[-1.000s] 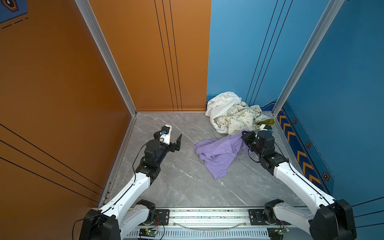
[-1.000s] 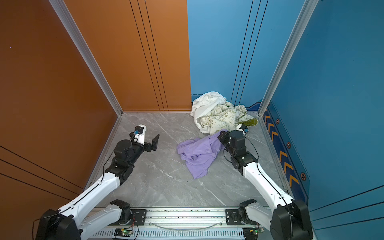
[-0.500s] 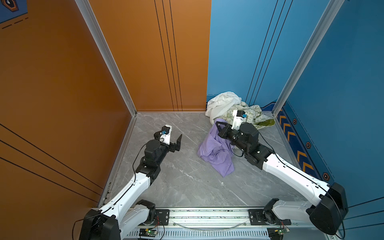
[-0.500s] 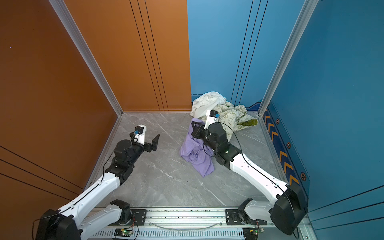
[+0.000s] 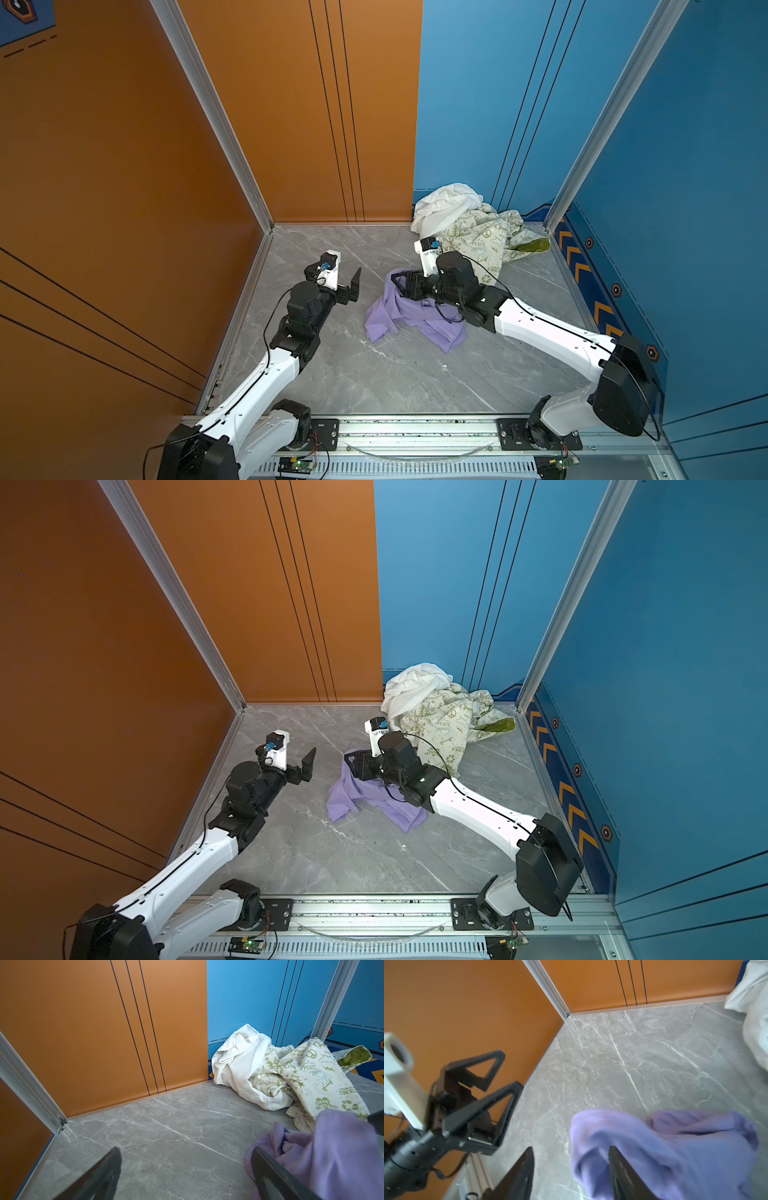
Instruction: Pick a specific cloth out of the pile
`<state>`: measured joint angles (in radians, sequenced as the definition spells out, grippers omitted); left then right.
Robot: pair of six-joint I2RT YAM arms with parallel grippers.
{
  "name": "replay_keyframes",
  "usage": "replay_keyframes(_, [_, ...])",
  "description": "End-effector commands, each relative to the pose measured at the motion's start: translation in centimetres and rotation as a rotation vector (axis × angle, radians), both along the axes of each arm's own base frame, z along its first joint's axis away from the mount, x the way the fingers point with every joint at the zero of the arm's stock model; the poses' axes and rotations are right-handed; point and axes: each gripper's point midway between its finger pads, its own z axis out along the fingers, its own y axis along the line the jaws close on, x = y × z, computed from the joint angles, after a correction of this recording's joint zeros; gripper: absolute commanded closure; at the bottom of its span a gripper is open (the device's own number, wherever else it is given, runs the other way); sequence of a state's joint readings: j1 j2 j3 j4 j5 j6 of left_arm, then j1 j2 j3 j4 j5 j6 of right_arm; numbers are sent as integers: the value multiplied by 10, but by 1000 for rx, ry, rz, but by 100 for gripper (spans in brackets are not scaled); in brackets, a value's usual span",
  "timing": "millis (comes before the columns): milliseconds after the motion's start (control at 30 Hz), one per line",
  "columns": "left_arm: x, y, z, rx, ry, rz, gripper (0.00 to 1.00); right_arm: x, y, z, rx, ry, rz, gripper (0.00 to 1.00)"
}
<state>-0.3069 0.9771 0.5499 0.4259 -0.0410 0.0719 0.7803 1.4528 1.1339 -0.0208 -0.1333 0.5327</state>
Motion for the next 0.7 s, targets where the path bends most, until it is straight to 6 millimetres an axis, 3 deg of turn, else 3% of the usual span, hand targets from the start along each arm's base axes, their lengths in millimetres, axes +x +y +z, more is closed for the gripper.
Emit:
replay_keyframes(0, [-1, -8, 1, -5, -9, -37, 2, -11, -33, 1, -139, -85, -25, 24])
replay_keyframes(167, [-1, -28, -7, -31, 36, -140, 2, -13, -72, 13, -192, -188, -129, 9])
replay_keyframes(367, [-13, -82, -32, -24, 211, -322, 2, -14, -111, 29, -213, -269, -241, 2])
replay_keyframes(500, [-24, -117, -53, -5, 431, -380, 2, -18, -134, 33, -225, -308, -295, 0])
replay_keyframes(633, [-32, -137, -82, -16, 686, -328, 2, -24, -148, 33, -212, -326, -327, 0])
replay_keyframes(667, [-34, -142, -91, -7, 741, -317, 2, -20, -160, 33, -208, -327, -364, 0])
